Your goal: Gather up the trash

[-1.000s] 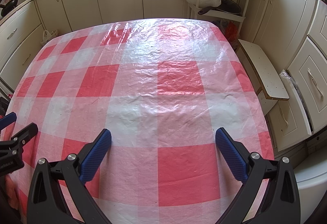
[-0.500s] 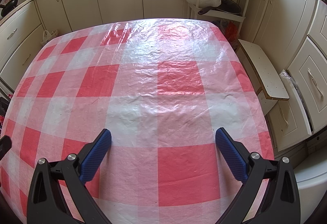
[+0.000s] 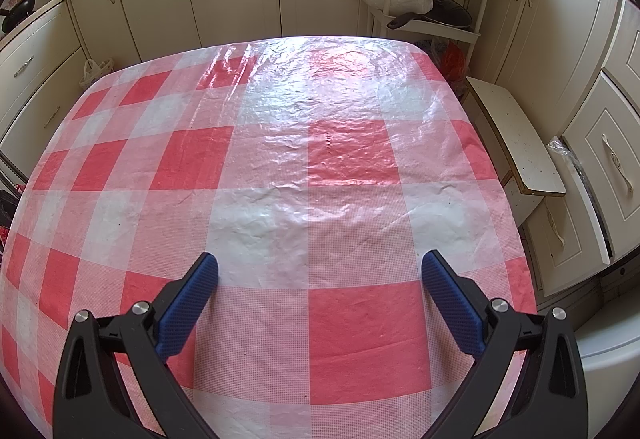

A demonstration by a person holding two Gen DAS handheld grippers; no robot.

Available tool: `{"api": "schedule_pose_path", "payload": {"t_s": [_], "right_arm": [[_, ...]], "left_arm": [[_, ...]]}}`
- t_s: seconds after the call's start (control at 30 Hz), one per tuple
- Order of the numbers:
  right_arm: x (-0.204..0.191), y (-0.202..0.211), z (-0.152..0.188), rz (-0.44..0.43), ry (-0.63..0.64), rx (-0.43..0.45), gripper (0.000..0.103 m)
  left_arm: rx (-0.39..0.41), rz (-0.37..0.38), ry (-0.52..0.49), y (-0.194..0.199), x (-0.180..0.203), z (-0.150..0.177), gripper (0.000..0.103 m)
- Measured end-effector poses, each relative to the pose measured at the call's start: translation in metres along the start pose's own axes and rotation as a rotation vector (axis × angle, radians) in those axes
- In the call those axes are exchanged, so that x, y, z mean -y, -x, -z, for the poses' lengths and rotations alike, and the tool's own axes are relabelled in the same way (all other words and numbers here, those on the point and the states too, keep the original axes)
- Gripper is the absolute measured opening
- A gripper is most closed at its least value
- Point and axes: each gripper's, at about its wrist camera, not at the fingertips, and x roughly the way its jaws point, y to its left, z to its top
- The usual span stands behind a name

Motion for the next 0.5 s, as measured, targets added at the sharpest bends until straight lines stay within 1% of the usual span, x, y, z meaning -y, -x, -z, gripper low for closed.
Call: {"api": "schedule_pose_path", "payload": {"t_s": [0.03,0.07,0.1,0.23,0.3,0.37,0.43,0.5], "right_arm": [[0.0,0.0,0.0,0.0,0.0,0.0,0.097],[0.0,0.0,0.0,0.0,0.0,0.0,0.097],[0.0,0.0,0.0,0.0,0.0,0.0,0.097],[0.0,0.0,0.0,0.0,0.0,0.0,0.097],[0.0,0.0,0.0,0.0,0.0,0.0,0.097],[0.0,0.0,0.0,0.0,0.0,0.0,0.097],[0.0,0.0,0.0,0.0,0.0,0.0,0.097],[0.0,0.0,0.0,0.0,0.0,0.0,0.097]], "left_arm": [[0.006,0.0,0.005,0.001,-0.001,0.0,0.096],[0.034,-0.014,0.014,0.005,-0.002,0.002,0.096],[0.081,-0.04,0.02,0.011,-0.002,0.004,0.096],[0.14,-0.07,-0.036,0.022,0.007,0.002,0.096],[0.129,-0.068,-0.044,0.021,0.009,0.0,0.096],[0.09,-0.055,-0.033,0.015,0.01,-0.001,0.096],[0.029,-0.026,-0.024,0.006,0.009,-0.003,0.096],[-0.006,-0.022,-0.016,0.0,0.01,-0.002,0.096]]}}
